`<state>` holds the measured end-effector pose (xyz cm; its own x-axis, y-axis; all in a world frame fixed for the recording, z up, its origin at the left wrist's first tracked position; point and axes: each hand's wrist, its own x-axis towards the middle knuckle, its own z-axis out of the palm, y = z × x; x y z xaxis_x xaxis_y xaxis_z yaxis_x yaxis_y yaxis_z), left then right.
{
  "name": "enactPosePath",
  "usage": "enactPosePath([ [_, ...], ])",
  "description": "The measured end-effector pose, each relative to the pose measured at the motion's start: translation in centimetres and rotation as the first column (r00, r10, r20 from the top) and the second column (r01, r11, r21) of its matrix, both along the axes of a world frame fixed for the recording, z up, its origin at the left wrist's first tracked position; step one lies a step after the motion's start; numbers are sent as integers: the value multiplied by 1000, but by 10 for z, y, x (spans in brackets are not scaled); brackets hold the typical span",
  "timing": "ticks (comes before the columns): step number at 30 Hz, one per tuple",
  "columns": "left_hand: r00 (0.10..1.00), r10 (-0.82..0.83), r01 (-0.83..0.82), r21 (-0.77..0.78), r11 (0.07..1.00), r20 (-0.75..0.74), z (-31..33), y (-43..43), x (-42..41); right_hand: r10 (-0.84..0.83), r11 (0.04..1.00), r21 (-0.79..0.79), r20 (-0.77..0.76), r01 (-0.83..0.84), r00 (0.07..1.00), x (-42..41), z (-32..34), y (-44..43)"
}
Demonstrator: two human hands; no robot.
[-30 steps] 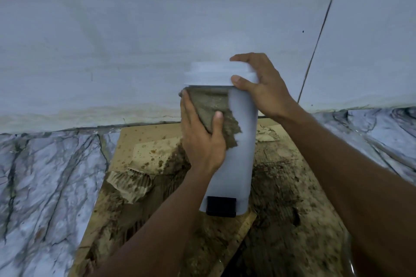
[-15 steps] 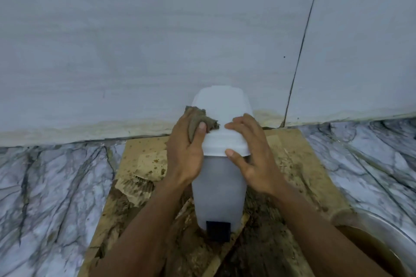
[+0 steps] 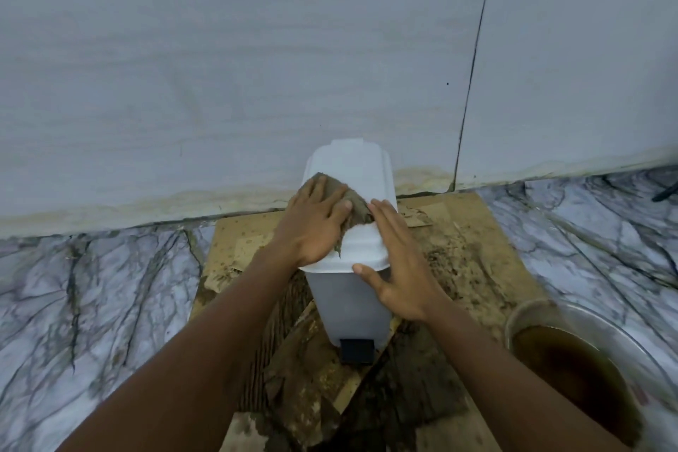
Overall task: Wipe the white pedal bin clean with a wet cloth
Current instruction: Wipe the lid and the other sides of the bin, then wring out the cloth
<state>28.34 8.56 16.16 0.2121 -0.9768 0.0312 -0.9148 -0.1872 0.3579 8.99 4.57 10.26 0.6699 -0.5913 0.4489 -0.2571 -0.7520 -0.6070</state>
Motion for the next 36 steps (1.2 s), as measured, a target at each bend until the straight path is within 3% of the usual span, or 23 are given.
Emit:
enactPosePath([
  [3, 995, -34, 30, 49, 998, 89, 0, 5, -12, -43, 965, 261, 124, 9, 991, -3, 18, 4],
  [6, 986, -122, 116, 53, 992, 114, 4, 21, -25, -217, 889, 447, 221, 99, 951, 2, 50, -1],
  [8, 972, -224, 219, 68, 973, 77, 6, 31, -29, -306, 875, 438, 168, 207, 937, 9, 66, -6],
  [10, 953, -277, 281, 14, 960, -126, 13, 38, -33, -316, 877, 405, 78, 260, 946, 16, 76, -11],
  [12, 919, -172, 126, -149, 981, -354, 24, 42, -29, -276, 889, 368, -42, 272, 960, 20, 80, -15],
  [13, 920, -82, -6, -221, 975, -384, 28, 42, -23, -264, 900, 329, -111, 286, 958, 22, 81, -16],
  [15, 947, 92, -168, -231, 958, -309, 35, 40, -8, -262, 924, 219, -236, 314, 936, 26, 83, -19],
  [16, 957, 127, -176, -170, 970, -262, 36, 39, -1, -252, 934, 183, -274, 307, 928, 29, 86, -21],
  [19, 976, 113, -120, -25, 992, -187, 38, 37, 3, -148, 951, 207, -347, 230, 926, 34, 98, -22],
  [26, 987, 45, -52, -43, 998, -151, 44, 30, -3, -54, 953, 236, -486, 191, 872, 35, 118, -23],
  [30, 989, 34, -35, -6, 999, -145, 48, 27, -6, -78, 955, 214, -486, 206, 870, 30, 121, -25],
  [36, 980, 3, -16, -60, 998, -200, 51, 23, -9, -144, 949, 217, -342, 227, 929, 5, 119, -24],
])
